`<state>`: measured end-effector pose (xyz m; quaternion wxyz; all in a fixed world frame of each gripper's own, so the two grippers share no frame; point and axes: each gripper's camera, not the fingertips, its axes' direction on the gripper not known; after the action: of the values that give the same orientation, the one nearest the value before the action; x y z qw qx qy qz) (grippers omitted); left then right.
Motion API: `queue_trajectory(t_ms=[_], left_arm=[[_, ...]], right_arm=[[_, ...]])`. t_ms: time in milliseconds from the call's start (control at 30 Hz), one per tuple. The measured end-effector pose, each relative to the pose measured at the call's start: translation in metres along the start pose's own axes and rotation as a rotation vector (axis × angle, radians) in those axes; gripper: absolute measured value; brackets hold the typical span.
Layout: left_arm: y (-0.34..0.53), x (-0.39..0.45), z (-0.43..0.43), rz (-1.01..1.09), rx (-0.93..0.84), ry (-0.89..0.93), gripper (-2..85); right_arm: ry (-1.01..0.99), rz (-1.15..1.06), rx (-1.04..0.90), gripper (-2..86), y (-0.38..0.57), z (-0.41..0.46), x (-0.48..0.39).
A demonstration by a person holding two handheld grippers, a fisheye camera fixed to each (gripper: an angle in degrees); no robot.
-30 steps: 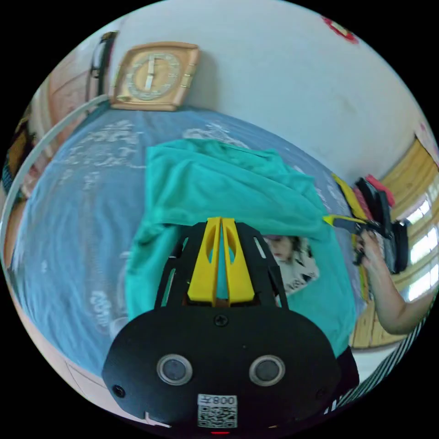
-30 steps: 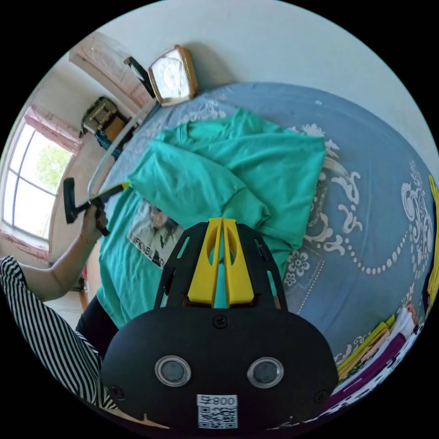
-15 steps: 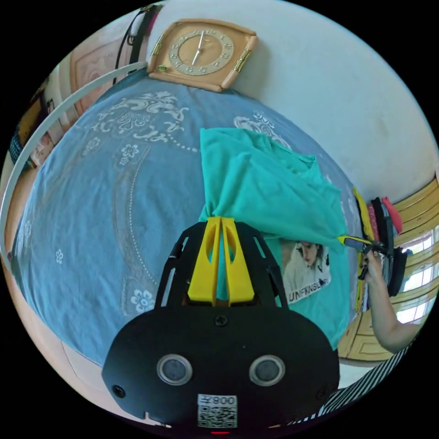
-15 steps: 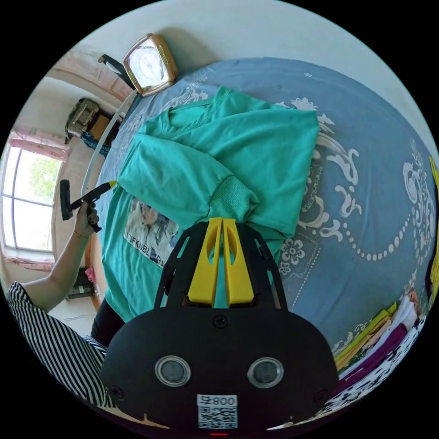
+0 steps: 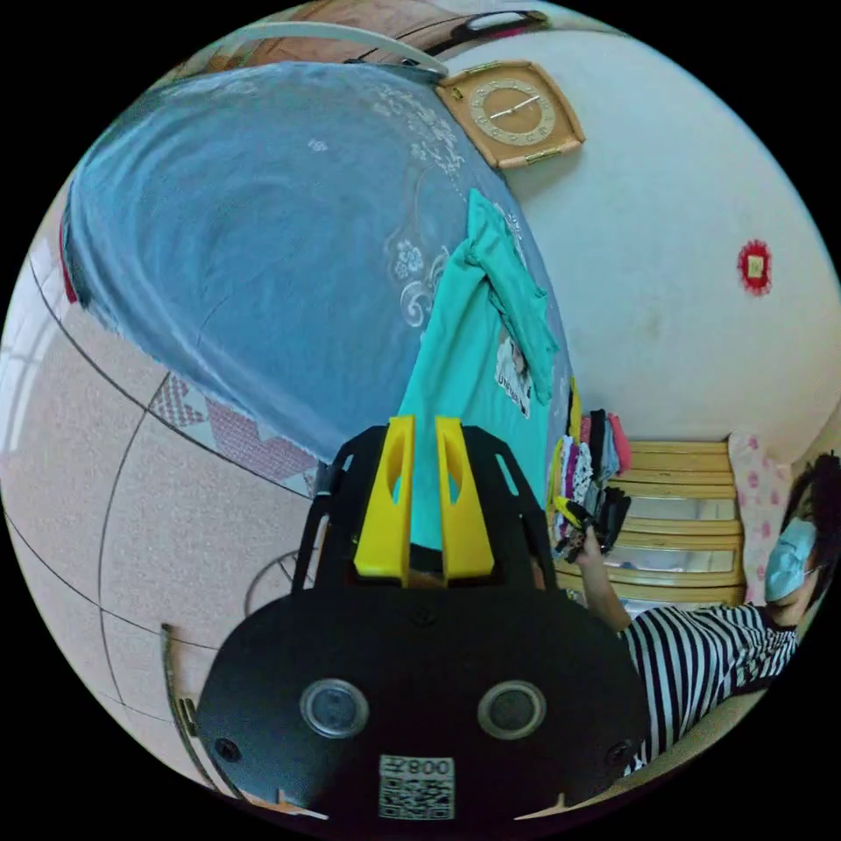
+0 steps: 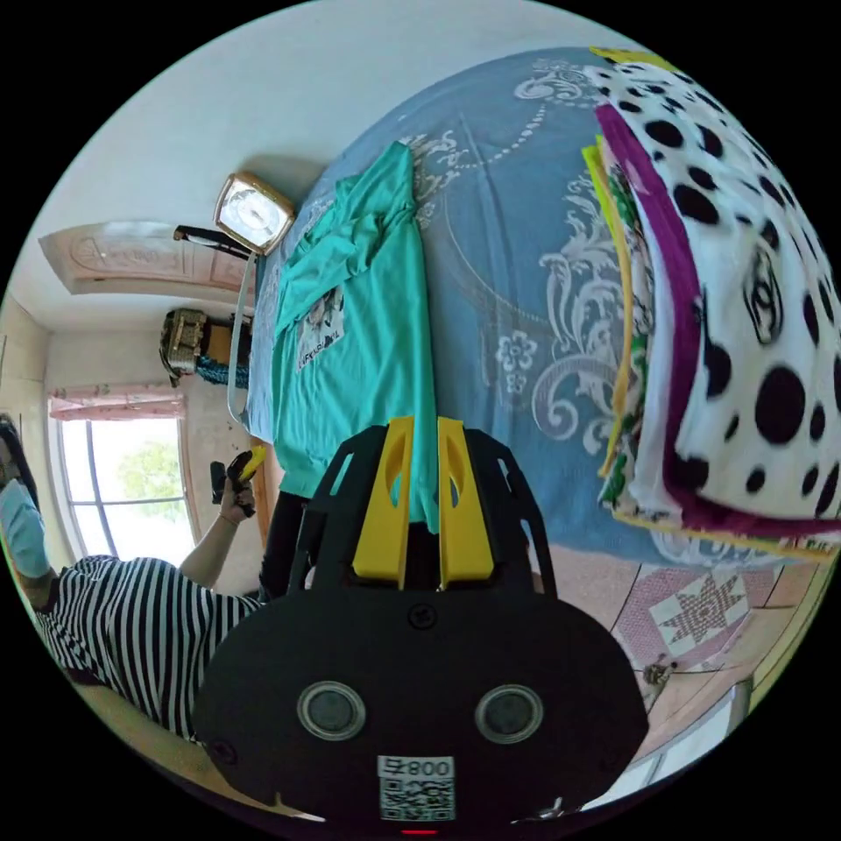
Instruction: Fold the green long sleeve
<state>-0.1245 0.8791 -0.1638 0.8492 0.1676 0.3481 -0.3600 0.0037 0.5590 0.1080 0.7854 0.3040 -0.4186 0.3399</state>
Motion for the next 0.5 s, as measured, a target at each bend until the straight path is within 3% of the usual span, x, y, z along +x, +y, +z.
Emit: queue_trajectory(t_ms=[300,500], left_arm=[[0.075,-0.024,-0.015,-0.058,-0.187,0.11,11.7],[0.103,-0.024,-0.034,-0.082,-0.192,0.135,12.2]], right_arm=[[-0.14,0.091,-0.035,8.2,0.057,0.0,0.019],[-0.2,0.135,-0.051,8.4,0.056,-0.001,0.022]])
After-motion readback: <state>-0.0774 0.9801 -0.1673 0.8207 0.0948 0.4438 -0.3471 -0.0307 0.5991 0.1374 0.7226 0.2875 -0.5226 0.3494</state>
